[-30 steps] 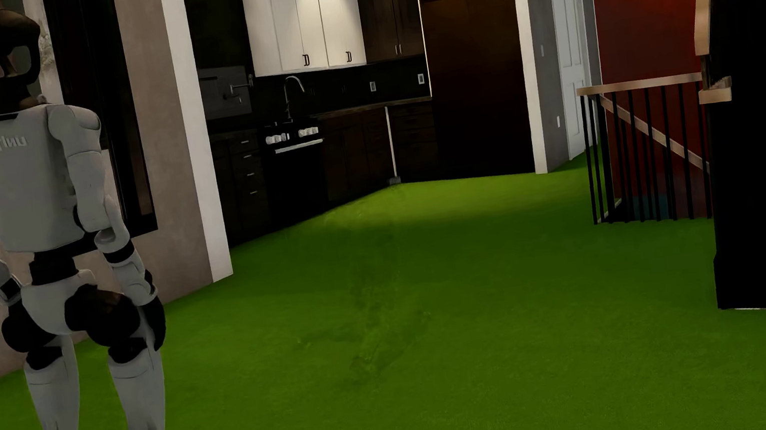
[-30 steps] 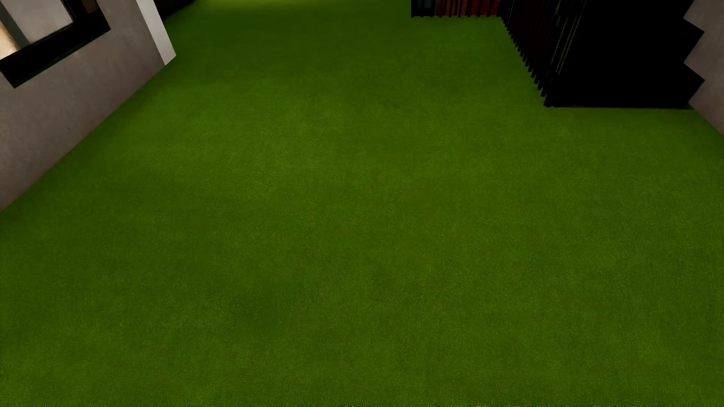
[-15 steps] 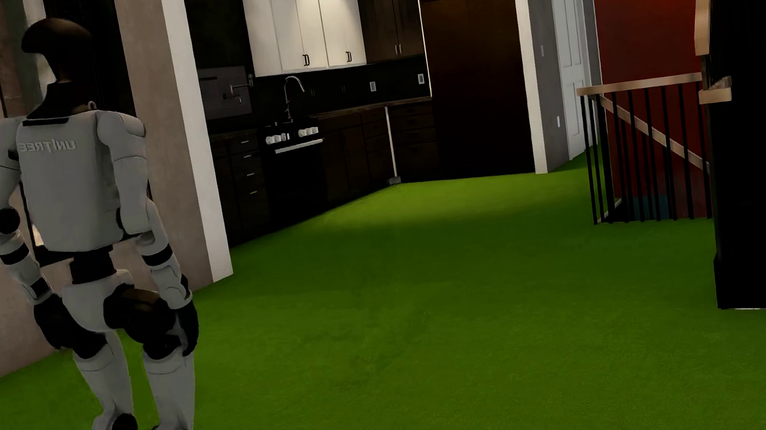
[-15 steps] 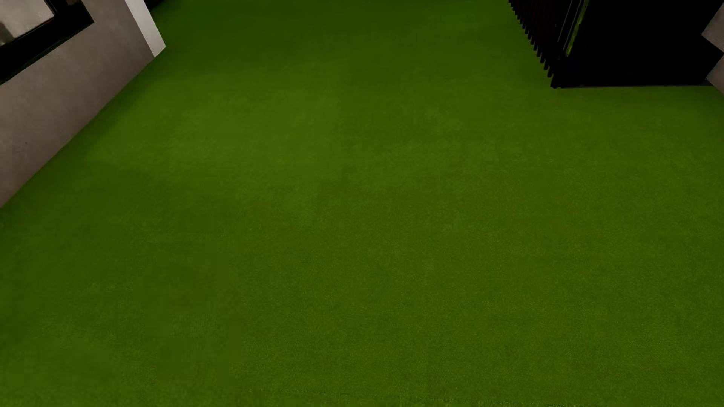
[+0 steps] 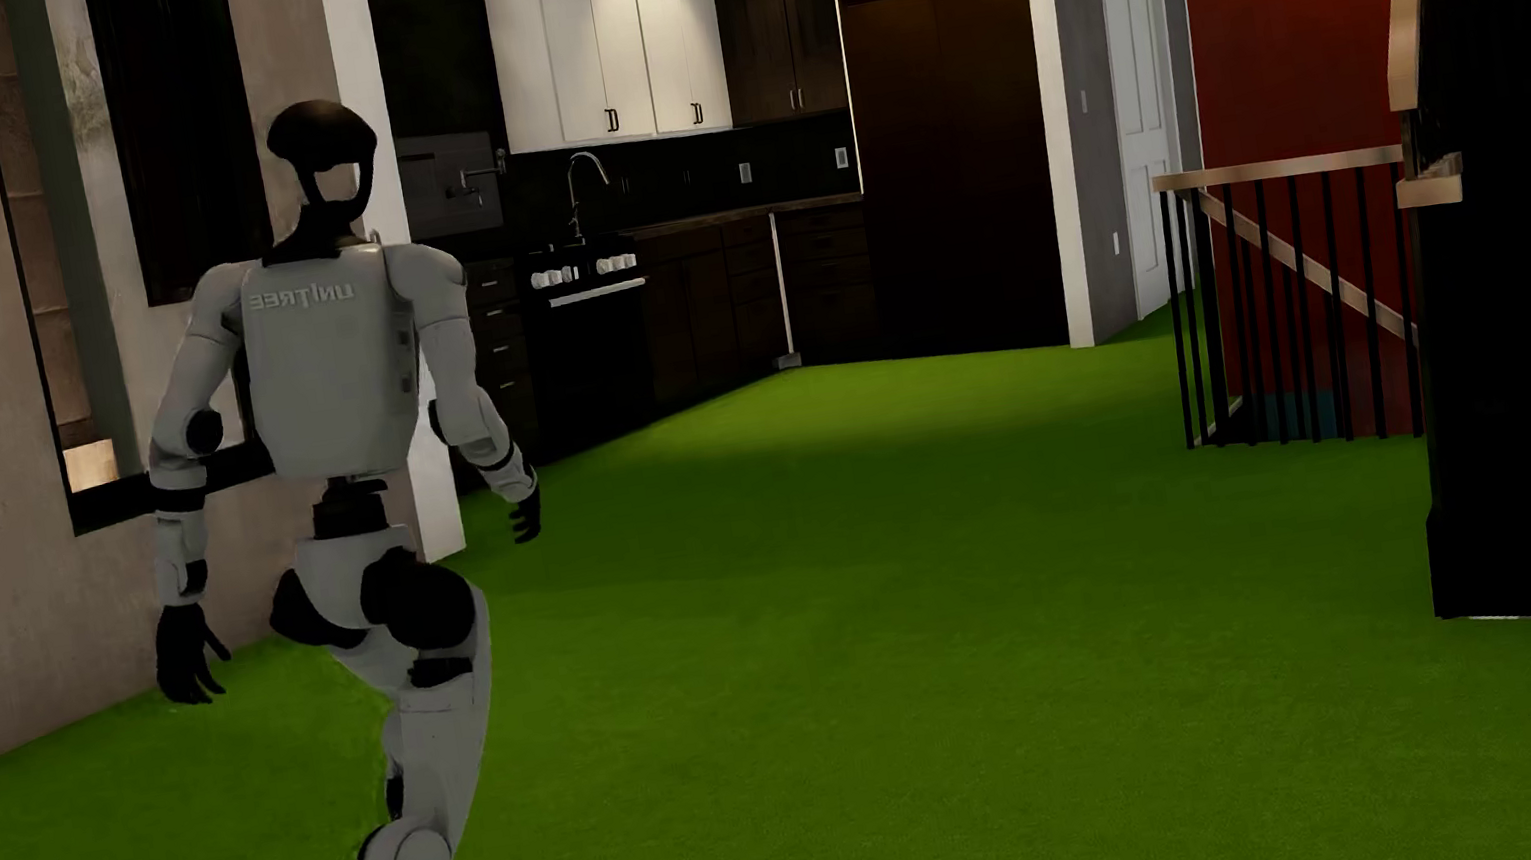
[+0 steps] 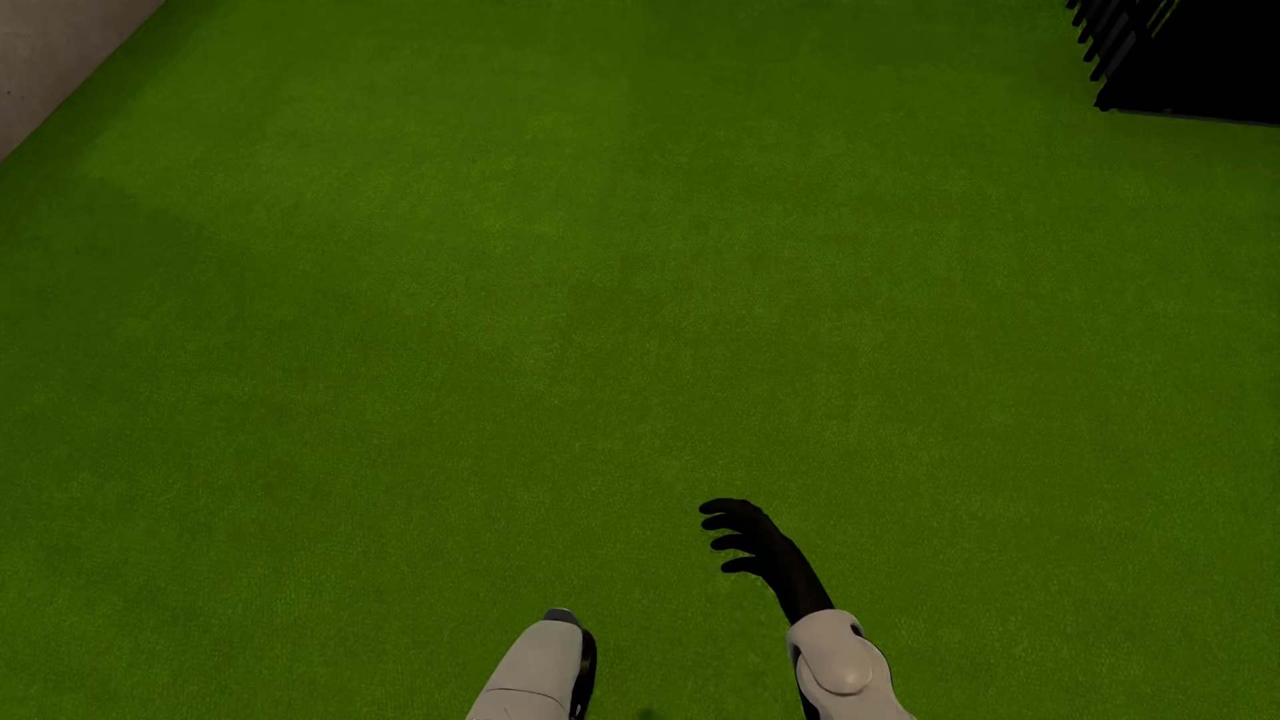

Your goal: Walk forward

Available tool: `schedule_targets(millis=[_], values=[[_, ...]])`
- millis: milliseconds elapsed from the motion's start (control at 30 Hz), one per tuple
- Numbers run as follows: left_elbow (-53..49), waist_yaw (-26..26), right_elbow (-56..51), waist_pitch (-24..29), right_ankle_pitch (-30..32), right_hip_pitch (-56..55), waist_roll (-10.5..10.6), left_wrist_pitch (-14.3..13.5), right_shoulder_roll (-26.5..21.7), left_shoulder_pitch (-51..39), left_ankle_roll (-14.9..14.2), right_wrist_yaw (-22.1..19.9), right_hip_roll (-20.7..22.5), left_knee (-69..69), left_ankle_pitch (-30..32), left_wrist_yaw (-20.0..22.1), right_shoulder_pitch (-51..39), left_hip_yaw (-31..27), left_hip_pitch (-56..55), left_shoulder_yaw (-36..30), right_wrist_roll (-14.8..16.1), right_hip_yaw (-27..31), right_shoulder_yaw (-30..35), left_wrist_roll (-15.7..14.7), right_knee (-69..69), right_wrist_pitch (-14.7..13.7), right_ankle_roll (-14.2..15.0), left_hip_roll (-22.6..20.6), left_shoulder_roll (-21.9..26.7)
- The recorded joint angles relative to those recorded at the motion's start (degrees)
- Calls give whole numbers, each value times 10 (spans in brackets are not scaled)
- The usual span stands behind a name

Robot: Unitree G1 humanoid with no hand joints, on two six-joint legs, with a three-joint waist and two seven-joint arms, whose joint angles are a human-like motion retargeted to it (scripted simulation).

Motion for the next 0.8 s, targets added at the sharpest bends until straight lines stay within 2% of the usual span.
schedule_targets(millis=[67, 100, 167, 200, 233, 333, 367, 400, 467, 500, 533, 567, 633, 667, 700, 733, 800], values=[[-12, -23, 43, 9, 277, -86, -3, 0, -20, -28, 0, 0, 3, 19, -37, 0, 6, 0, 52, -23, 0, 0, 41, 0, 187, 0, 0, -33, 5], [-31, -33, 76, 12, 330, -157, -9, 0, -31, -41, 0, 0, 5, 19, -62, 0, 5, 0, 89, -35, 0, 0, 72, 0, 321, 0, 0, -44, 10], [-98, -51, 135, 18, 249, -287, -14, 0, -43, -59, 0, 0, 7, 2, -100, 0, 15, 0, 180, -39, 0, 0, 118, 0, 530, 0, 0, -53, 18], [-143, -66, 162, 15, 225, -351, -12, 0, -47, -64, 0, 0, 9, -18, -113, 0, 31, 0, 226, -34, 0, 0, 126, 0, 567, 0, 0, -55, 20], [-188, -83, 188, 12, 227, -404, -6, 0, -50, -67, 0, 0, 12, -41, -127, 0, 52, 0, 275, -29, 0, 0, 123, 0, 556, 0, 0, -59, 19], [-307, -134, 259, 9, 321, -485, 11, 0, -57, -83, 0, 0, 18, -107, -178, 0, 129, 0, 423, -9, 0, 0, 81, 0, 307, 0, 0, -67, 10], [-340, -146, 278, 7, 330, -491, 13, 0, -56, -89, 0, 0, 19, -121, -195, 0, 154, 0, 468, -2, 0, 0, 59, 0, 199, 0, 0, -66, 9], [-369, -158, 298, 6, 299, -486, 9, 0, -52, -95, 0, 0, 16, -135, -213, 0, 177, 0, 517, 4, 0, 0, 37, 0, 98, 0, 0, -70, 9], [-412, -178, 331, 2, 107, -468, -3, 0, -41, -101, 0, 0, 8, -152, -240, 0, 216, 0, 606, 19, 0, 0, -2, 0, -10, 0, 0, -74, 10], [-423, -191, 342, -5, 51, -471, -3, 0, -36, -101, 0, 0, 6, -149, -240, 0, 231, 0, 634, 25, 0, 0, -19, 0, -3, 0, 0, -69, 9], [-423, -209, 354, -13, 45, -480, -1, 0, -32, -96, 0, 0, 5, -136, -219, 0, 245, 0, 655, 26, 0, 0, -31, 0, 3, 0, 0, -58, 7], [-414, -226, 364, -24, 80, -491, 5, 0, -27, -87, 0, 0, 5, -111, -170, 0, 257, 0, 665, 23, 0, 0, -43, 0, 14, 0, 0, -40, 3], [-373, -224, 392, -37, 340, -528, 21, 0, -19, -68, 0, 0, 17, 36, 20, 0, 266, 0, 624, -2, 0, 0, -43, 0, 57, 0, 0, 1, 0], [-334, -210, 409, -26, 388, -520, 32, 0, -21, -63, 0, 0, 26, 151, 97, 0, 254, 0, 574, -24, 0, 0, -20, 0, 107, 0, 0, 13, -1], [-294, -195, 408, -16, 370, -493, 47, 0, -30, -64, 0, 0, 39, 261, 107, 0, 234, 0, 510, -50, 0, 0, 17, 0, 135, 0, 0, 25, -2], [-259, -170, 390, -12, 342, -460, 55, 0, -40, -62, 0, 0, 49, 350, 55, 0, 216, 0, 445, -69, 0, 0, 49, 0, 148, 0, 0, 25, -4], [-207, -132, 332, -6, 290, -373, 57, 0, -46, -30, 0, 0, 57, 385, -26, 0, 185, 0, 330, -81, 0, 0, 53, 0, 142, 0, 0, 17, -3]])
